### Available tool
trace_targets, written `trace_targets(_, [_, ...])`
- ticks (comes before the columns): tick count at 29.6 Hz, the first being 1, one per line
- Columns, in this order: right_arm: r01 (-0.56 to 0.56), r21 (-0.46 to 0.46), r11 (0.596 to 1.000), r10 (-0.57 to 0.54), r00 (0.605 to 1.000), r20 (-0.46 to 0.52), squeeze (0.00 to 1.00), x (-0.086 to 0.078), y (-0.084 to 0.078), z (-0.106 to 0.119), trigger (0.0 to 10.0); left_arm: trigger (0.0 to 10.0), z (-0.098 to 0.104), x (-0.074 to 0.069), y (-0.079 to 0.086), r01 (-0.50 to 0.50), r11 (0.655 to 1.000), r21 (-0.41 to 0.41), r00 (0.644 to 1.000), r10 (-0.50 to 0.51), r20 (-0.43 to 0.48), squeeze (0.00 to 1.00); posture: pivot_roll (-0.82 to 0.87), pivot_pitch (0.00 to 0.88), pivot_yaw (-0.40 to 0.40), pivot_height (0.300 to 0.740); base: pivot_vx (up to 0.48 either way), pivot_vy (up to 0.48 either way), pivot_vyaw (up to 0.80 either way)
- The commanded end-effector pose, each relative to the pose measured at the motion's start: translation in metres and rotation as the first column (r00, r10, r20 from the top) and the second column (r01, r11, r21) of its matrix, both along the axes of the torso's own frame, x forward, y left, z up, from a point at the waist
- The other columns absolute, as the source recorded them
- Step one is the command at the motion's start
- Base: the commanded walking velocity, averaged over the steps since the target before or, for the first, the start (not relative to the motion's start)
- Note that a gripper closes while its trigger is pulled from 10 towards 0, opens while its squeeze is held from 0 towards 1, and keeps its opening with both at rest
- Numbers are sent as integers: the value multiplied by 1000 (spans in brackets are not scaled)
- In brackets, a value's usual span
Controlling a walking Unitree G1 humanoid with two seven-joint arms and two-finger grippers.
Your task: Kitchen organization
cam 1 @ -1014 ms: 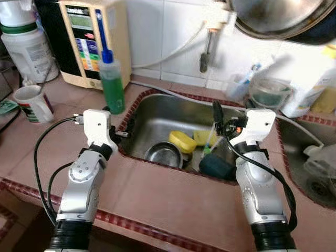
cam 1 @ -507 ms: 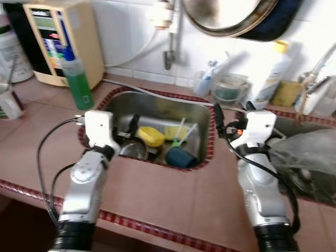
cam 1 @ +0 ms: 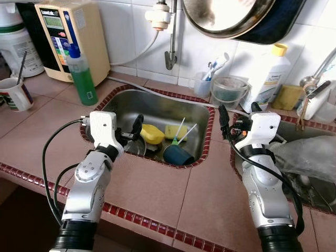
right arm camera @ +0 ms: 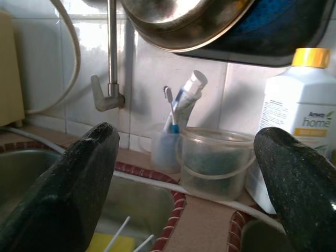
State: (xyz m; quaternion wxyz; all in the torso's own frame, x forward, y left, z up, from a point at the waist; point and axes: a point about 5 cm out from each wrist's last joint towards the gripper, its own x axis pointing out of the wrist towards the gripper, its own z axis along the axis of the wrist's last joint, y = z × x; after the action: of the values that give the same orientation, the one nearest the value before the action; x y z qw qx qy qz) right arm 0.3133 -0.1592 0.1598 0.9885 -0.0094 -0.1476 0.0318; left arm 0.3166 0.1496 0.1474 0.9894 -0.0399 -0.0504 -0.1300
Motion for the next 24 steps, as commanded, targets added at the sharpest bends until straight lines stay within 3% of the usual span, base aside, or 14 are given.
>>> trace_targets(1, [-6,-19,1000,6,1000,-1,0,-1,-1,-1,10000,10000,1,-1,-1,0,1000,14,1000,0,10,0,-62,0,-14,740,0,0,0])
trace_targets(9, [-12,-10,1000,12,1000,-13,0,-3,3,-3,10000,10000,-2,-5,-5,18,1000,16,1000,-18,-13,0,-63,0,-16,740,0,0,0])
trace_targets(11, [-18,-14,1000,18,1000,-18,0,-4,5,-5,10000,10000,-6,-5,-5,11,1000,8,998,-10,-55,0,-63,0,-16,740,0,0,0])
trace_targets(24, [-19,-19,1000,18,999,-29,0,-6,4,-7,10000,10000,-8,-6,-6,24,1000,8,997,-24,-80,0,-63,0,-14,740,-256,0,0])
